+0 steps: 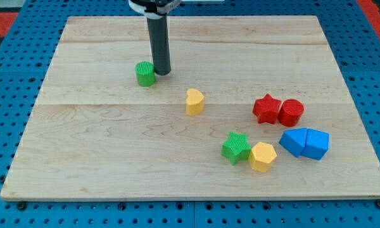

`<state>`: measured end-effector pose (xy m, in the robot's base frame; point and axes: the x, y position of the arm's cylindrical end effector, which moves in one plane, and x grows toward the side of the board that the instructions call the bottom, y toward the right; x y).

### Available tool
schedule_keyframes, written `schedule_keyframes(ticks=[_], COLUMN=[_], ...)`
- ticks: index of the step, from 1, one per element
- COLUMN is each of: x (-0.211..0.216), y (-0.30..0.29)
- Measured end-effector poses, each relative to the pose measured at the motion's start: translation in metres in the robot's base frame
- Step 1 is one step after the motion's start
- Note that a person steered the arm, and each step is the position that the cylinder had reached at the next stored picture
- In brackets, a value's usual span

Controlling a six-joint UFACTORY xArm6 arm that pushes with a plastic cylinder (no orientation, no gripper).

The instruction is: Slide yellow heart towards center

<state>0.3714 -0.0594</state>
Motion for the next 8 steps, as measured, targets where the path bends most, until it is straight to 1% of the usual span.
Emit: schedule_keyframes(ticks=[1, 2, 3, 4, 5, 6, 7, 8], x=[-0.043, -0.001, 0.009, -0.015, -0.042, 0.048, -0.016, -0.003], y=[-0.045, -0.110, -0.016, -0.029, 0.070, 0.079, 0.084, 0.071])
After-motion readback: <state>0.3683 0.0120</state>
